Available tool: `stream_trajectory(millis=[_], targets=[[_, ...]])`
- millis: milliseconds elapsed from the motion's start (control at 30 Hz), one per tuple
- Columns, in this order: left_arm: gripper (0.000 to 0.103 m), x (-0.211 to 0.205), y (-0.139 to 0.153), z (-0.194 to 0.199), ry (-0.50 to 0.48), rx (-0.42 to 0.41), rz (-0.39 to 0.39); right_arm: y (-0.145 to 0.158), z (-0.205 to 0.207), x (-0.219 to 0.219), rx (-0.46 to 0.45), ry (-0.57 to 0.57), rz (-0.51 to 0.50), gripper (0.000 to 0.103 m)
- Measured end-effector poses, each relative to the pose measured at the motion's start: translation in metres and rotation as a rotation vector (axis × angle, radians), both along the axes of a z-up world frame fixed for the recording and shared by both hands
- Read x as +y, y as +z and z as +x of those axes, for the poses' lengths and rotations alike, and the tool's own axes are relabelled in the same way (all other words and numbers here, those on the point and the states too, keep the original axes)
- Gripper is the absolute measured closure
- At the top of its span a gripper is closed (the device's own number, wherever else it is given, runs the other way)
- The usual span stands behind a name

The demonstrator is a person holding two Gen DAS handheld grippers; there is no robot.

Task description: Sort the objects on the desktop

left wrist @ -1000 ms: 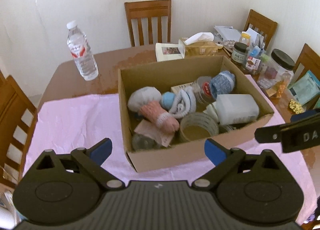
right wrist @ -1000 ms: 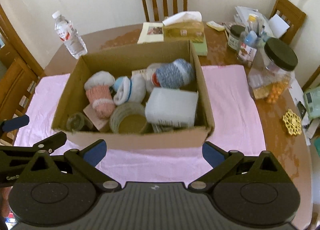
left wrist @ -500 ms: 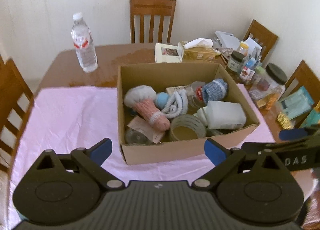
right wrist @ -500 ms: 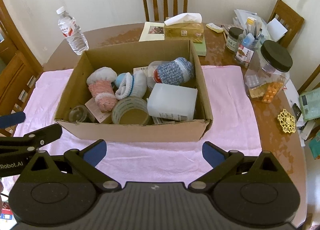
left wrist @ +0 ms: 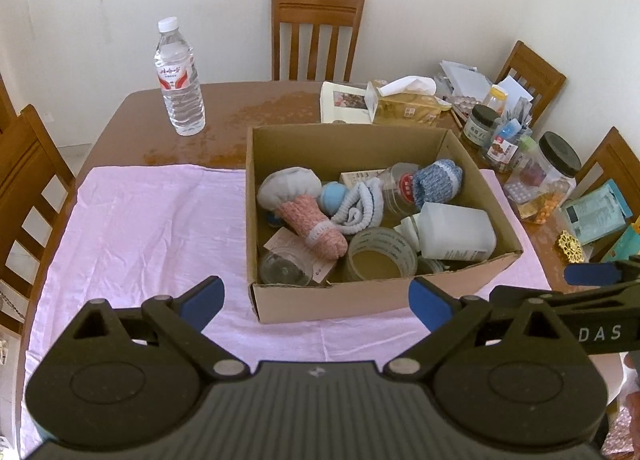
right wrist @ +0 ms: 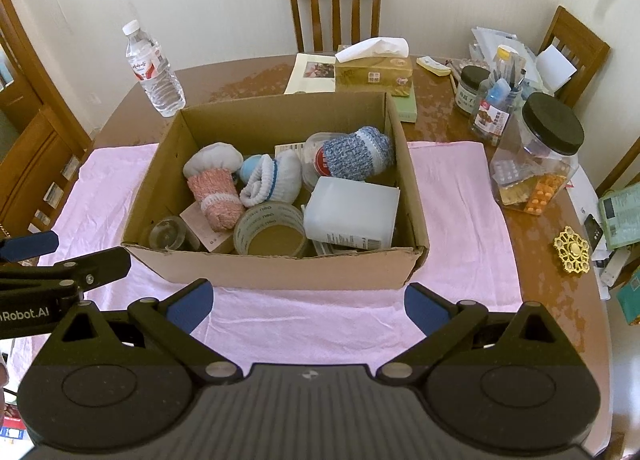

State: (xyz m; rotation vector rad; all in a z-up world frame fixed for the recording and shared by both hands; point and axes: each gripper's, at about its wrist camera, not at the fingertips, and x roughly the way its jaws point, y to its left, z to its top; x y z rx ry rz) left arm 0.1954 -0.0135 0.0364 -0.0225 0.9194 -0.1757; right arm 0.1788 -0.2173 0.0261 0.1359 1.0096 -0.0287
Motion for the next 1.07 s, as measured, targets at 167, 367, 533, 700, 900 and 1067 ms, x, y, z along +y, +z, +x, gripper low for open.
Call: stream_trajectory(millis=[167, 367, 533, 700, 900, 1067], targets=[[0.005, 0.0006, 0.0000, 0.0004, 0.001, 0.001, -0.001, 0.0011, -0.0002, 0.0005, 0.000, 0.000, -0.001, 0.000], [0.005, 0.0005, -0.0006, 0.0008, 0.001, 0.006, -0.002, 0.0012, 0.0001, 0.0007, 0.000, 0.001, -0.002, 0.000], [0.005, -0.0002, -0.0011, 0.0018, 0.002, 0.006, 0.002, 0.0013, 0.0005, 0.0008, 0.000, 0.000, -0.001, 0.000], [0.005, -0.0011, -0.0012, 0.0033, 0.003, 0.008, 0.007, 0.0010, 0.0022, 0.0003, 0.002, 0.001, 0.000, 0.000], [0.005, -0.0018, -0.0018, 0.0059, 0.004, 0.018, 0.007, 0.0006, 0.0037, -0.0005, 0.005, -0.002, 0.000, 0.000], [0.005, -0.0026, -0.0036, 0.0073, 0.007, 0.035, 0.009, -0.0005, 0.0054, -0.0014, 0.014, -0.005, -0.002, 0.000]])
